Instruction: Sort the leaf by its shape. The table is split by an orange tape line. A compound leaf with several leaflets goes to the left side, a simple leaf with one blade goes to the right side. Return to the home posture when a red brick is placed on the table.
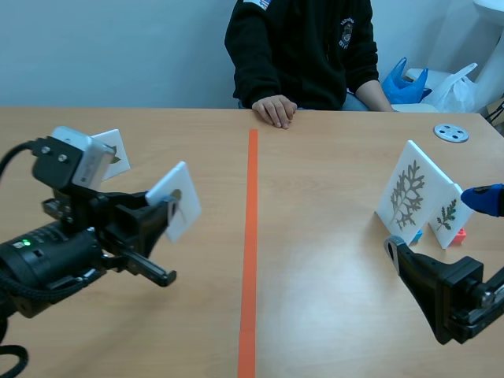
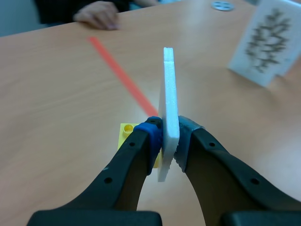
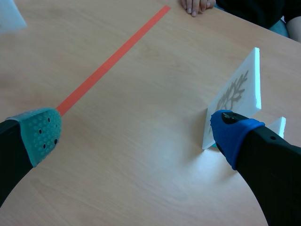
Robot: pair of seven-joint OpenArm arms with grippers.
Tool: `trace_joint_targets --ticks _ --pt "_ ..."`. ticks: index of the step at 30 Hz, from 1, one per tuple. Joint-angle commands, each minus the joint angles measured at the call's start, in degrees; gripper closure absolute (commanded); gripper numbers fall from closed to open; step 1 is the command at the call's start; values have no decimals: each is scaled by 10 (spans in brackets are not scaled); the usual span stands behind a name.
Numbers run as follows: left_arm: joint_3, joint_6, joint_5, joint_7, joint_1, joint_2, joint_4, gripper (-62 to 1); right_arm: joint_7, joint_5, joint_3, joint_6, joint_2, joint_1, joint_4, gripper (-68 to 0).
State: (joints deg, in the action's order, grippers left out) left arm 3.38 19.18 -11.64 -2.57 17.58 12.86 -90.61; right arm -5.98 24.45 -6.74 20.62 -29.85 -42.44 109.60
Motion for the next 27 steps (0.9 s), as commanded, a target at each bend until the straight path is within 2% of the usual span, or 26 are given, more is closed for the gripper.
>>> trace_joint_targets --ticks 1,6,8,10,12,14,27 --pt "-19 -6 -7 8 3 3 2 -38 -8 2 -4 0 0 7 10 -679" --pt "-88 -36 -30 -5 10 4 5 -38 -8 2 -4 0 0 7 10 -679" --pt "-110 -37 -31 -3 9 4 11 -38 -8 2 -4 0 0 7 10 -679" --pt "-125 -41 -45 -2 6 7 22 -38 -8 2 -4 0 0 7 10 -679" --pt "-132 -61 -58 1 4 9 38 -38 -8 2 -4 0 0 7 10 -679" --pt "-134 -71 -58 13 -2 13 59 -38 -8 2 -4 0 0 7 10 -679" --pt "-134 -87 -58 92 -106 15 264 -38 -8 2 -4 0 0 7 10 -679"
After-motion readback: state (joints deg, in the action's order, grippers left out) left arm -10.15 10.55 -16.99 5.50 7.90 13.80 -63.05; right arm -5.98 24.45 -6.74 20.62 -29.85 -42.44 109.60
